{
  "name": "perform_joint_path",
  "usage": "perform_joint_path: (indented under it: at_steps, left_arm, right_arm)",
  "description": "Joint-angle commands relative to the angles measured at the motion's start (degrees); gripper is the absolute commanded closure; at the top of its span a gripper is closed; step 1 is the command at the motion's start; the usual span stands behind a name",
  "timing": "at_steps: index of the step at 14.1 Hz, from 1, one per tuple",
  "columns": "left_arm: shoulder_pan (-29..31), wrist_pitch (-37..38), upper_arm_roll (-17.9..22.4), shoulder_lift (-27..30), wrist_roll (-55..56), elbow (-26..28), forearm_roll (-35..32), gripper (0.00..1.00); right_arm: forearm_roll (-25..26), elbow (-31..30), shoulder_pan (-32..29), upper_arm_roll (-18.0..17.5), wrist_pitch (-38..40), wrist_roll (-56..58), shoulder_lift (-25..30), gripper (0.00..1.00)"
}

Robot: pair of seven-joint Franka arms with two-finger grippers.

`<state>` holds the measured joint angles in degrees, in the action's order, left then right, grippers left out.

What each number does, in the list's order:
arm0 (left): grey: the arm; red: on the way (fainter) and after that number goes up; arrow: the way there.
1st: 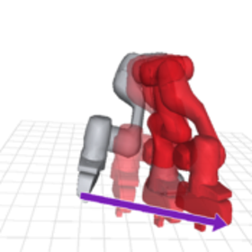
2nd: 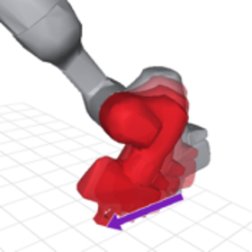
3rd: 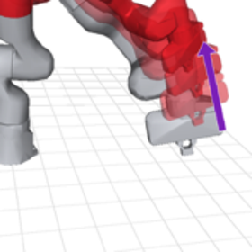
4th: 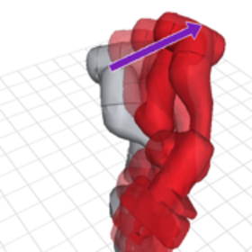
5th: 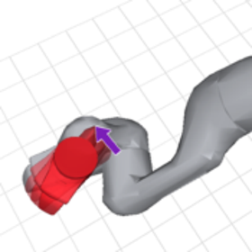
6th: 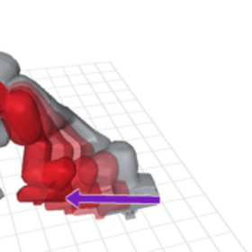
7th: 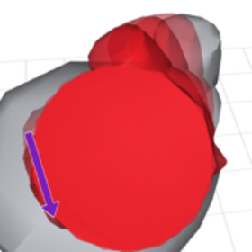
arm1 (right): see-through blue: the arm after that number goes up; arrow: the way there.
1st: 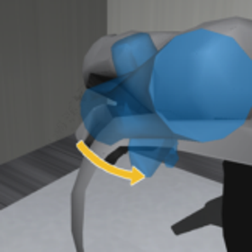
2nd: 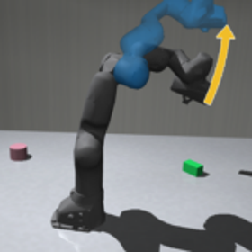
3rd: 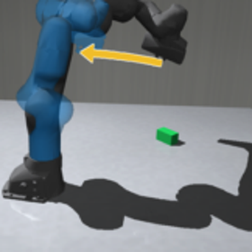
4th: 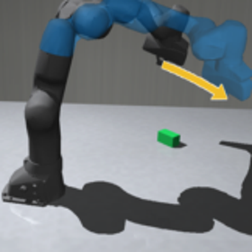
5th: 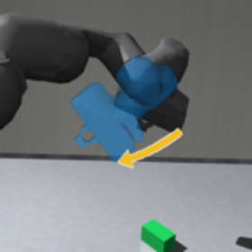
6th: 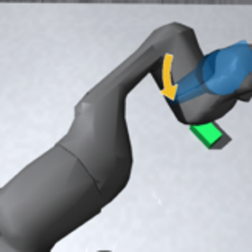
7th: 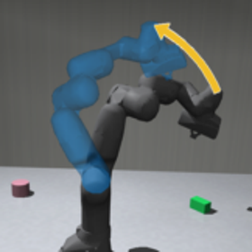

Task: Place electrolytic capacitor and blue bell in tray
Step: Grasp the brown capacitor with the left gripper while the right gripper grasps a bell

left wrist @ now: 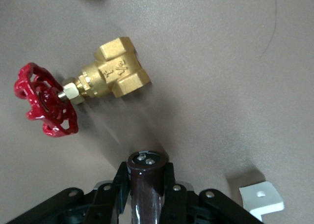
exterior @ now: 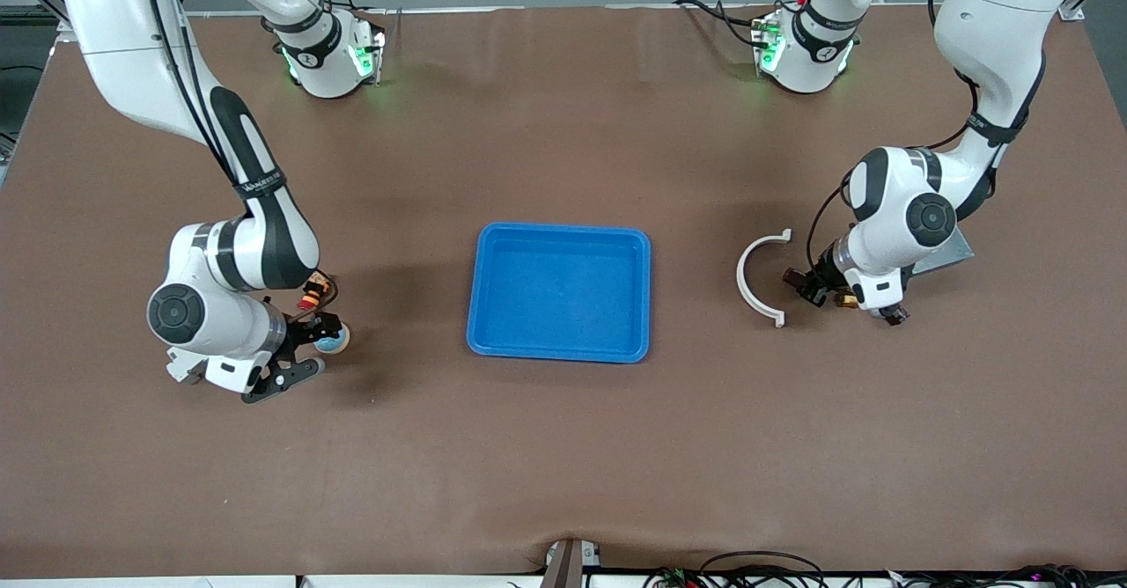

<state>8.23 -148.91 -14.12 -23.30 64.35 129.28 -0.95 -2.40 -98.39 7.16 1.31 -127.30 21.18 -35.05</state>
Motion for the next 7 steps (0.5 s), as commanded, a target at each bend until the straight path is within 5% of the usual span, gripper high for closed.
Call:
perform_joint_path:
  at_steps: [1, 7]
  left_arm:
    - [0.82, -0.5, -0.55, 0.27, 0.42, -0.52, -0.28, 1.0]
    - [0.38, 3.88, -2.21, 4.92, 2.18, -1.83, -0.28, 1.0]
  right_arm:
    - [-0.15, -1.8, -0.04, -0.34, -1.46, 1.23, 0.42, 0.0]
    - [-0.15, -1.8, 0.04, -0.43, -0.85, 1.14, -1.77, 0.0]
